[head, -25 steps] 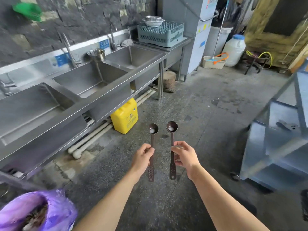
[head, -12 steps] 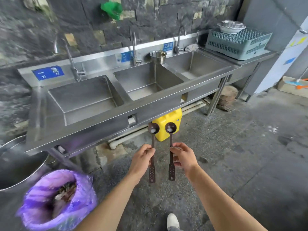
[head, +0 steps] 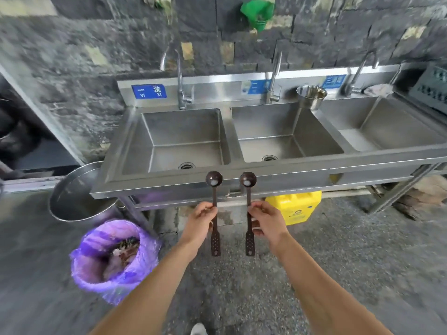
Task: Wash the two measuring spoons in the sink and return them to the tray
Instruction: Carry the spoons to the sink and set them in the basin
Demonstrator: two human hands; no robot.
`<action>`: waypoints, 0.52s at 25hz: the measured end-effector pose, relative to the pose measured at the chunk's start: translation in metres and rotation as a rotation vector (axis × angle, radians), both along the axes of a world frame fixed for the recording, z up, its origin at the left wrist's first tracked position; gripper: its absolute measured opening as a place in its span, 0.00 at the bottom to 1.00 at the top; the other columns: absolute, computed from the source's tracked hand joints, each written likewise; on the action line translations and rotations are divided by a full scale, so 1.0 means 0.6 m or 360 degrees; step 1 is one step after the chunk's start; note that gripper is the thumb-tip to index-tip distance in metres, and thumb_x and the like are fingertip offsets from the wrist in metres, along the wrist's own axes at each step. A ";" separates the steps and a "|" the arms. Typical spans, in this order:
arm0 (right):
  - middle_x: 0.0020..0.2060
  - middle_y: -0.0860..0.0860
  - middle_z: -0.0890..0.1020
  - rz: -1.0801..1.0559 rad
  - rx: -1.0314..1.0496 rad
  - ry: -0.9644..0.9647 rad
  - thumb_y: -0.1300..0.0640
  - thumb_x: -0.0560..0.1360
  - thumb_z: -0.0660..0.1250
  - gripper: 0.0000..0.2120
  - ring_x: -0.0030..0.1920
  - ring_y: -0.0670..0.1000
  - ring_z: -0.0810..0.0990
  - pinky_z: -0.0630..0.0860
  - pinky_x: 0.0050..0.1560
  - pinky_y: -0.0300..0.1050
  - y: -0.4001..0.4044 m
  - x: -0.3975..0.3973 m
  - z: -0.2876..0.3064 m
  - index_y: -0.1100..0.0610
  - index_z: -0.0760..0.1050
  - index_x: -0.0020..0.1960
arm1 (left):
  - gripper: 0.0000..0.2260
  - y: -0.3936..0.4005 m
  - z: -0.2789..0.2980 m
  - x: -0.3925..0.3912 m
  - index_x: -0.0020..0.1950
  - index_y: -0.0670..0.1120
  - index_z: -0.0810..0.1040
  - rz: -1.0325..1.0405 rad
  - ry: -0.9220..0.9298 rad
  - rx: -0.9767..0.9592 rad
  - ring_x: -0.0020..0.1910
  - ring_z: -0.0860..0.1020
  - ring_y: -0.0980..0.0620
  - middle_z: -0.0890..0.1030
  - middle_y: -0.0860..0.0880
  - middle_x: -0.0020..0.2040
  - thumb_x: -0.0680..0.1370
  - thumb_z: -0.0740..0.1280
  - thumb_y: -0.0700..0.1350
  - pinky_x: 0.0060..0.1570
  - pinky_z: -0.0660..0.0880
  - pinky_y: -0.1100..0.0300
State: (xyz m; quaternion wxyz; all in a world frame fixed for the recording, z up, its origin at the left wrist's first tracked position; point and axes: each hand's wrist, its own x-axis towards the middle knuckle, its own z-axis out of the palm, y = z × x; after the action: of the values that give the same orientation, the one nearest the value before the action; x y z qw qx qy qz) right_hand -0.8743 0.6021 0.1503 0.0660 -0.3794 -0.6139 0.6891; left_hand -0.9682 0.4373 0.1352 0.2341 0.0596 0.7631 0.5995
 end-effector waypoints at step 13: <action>0.43 0.51 0.83 0.0323 0.0023 -0.0134 0.57 0.77 0.69 0.03 0.36 0.49 0.79 0.78 0.36 0.42 -0.040 -0.402 -0.029 0.53 0.80 0.50 | 0.05 -0.067 -0.040 -0.350 0.41 0.49 0.79 0.0271 -0.0158 0.0026 0.19 0.68 0.60 0.77 0.52 0.30 0.76 0.68 0.42 0.20 0.65 0.69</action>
State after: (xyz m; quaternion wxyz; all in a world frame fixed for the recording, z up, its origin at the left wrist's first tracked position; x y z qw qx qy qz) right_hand -1.1153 0.5781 0.1331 -0.0272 -0.3434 -0.6562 0.6714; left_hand -1.1781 0.3971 0.1113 0.2195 -0.0333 0.7478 0.6257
